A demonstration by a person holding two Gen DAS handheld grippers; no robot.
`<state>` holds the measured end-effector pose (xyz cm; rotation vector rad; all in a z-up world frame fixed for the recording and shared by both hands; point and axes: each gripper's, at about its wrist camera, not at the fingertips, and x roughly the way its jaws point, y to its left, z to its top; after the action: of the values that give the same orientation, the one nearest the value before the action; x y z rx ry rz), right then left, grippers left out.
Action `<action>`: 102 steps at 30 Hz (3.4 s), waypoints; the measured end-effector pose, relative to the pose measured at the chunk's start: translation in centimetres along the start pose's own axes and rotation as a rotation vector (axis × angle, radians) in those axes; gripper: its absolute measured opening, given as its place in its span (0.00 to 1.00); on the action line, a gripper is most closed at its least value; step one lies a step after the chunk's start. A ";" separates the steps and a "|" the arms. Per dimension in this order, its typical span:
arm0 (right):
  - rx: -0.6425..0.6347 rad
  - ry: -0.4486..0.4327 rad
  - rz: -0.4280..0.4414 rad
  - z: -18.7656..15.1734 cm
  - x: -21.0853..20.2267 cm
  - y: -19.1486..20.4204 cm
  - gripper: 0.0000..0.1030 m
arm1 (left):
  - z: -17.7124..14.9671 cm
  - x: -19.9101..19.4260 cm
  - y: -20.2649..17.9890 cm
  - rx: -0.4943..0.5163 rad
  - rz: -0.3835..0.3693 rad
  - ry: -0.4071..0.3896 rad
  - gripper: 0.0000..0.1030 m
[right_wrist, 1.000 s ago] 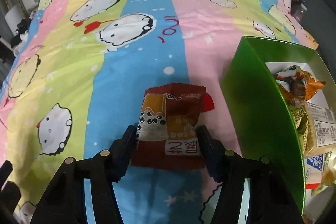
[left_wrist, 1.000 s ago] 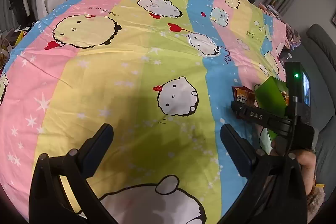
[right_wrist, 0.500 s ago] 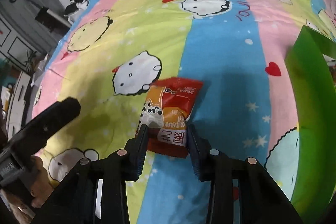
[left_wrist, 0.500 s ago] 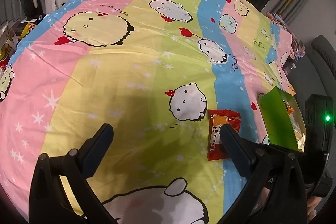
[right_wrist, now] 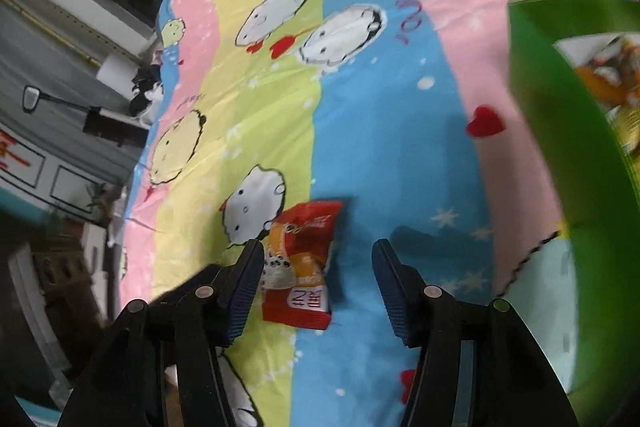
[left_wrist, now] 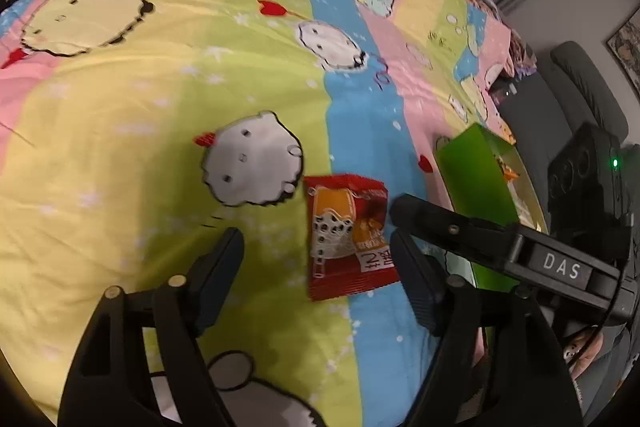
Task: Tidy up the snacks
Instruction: 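Lift the red-and-orange snack bag with the right tool, then carry the red-and-orange bag with the right tool over the box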
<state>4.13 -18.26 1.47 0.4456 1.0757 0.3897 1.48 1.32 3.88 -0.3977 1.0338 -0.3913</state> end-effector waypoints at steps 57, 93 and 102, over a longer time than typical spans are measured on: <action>-0.170 -0.307 0.138 -3.2 -14.2 3.5 0.41 | -3.3 -7.7 -15.8 0.411 0.059 -0.283 0.49; 0.160 -0.428 0.025 -2.6 -19.8 -11.9 0.41 | -4.6 3.1 -27.9 0.599 -0.077 -0.099 0.49; 0.235 -0.365 -0.029 -2.2 -18.5 -14.5 0.41 | -4.5 6.4 -28.0 0.562 -0.115 -0.004 0.49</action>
<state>-4.43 -39.56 6.81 0.6804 0.7728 0.1470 -3.04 -26.57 10.85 0.0481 0.8548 -0.7583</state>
